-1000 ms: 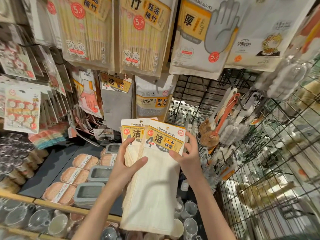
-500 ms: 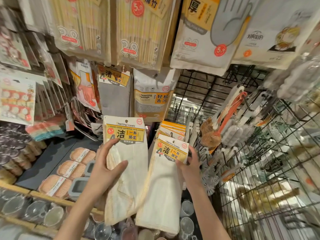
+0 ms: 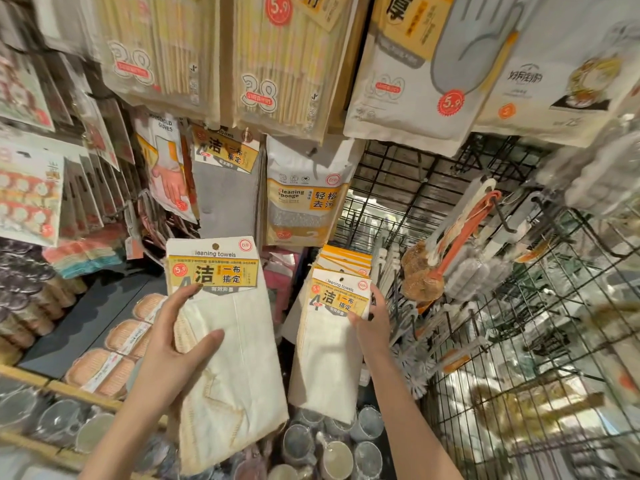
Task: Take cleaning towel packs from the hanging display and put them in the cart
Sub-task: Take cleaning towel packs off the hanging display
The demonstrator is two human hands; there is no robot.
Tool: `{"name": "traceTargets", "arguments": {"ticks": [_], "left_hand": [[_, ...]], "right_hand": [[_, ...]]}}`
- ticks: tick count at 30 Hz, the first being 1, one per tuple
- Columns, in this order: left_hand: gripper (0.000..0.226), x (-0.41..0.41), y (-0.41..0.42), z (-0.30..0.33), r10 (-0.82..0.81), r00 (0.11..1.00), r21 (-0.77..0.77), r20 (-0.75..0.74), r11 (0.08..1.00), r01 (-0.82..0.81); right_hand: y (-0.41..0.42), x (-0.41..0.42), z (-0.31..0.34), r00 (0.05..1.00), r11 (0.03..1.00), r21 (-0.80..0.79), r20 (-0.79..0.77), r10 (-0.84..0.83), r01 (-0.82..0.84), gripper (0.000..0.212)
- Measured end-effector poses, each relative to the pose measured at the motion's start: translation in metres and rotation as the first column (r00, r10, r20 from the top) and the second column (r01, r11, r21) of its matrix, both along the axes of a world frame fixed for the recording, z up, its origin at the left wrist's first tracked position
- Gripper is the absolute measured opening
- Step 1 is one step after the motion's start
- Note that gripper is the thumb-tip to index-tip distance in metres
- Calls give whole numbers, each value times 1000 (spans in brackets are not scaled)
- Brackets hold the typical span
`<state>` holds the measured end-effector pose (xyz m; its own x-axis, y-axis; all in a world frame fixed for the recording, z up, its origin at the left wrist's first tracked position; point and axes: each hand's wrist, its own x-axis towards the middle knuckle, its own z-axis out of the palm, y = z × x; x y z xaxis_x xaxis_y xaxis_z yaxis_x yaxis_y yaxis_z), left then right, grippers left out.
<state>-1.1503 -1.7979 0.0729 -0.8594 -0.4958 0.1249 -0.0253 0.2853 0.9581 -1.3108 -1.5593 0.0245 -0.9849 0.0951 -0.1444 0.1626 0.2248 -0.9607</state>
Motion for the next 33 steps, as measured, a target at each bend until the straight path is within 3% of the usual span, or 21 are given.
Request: {"name": "traceTargets", "arguments": {"ticks": [17, 33], "left_hand": [[63, -3, 11, 1, -42, 997, 68, 61, 997, 38], [65, -7, 17, -3, -63, 994, 77, 90, 995, 56]], "right_hand": [[-3, 4, -19, 997, 995, -75, 2, -71, 71, 70], [0, -5, -20, 993, 995, -46, 74, -89, 93, 74]]}}
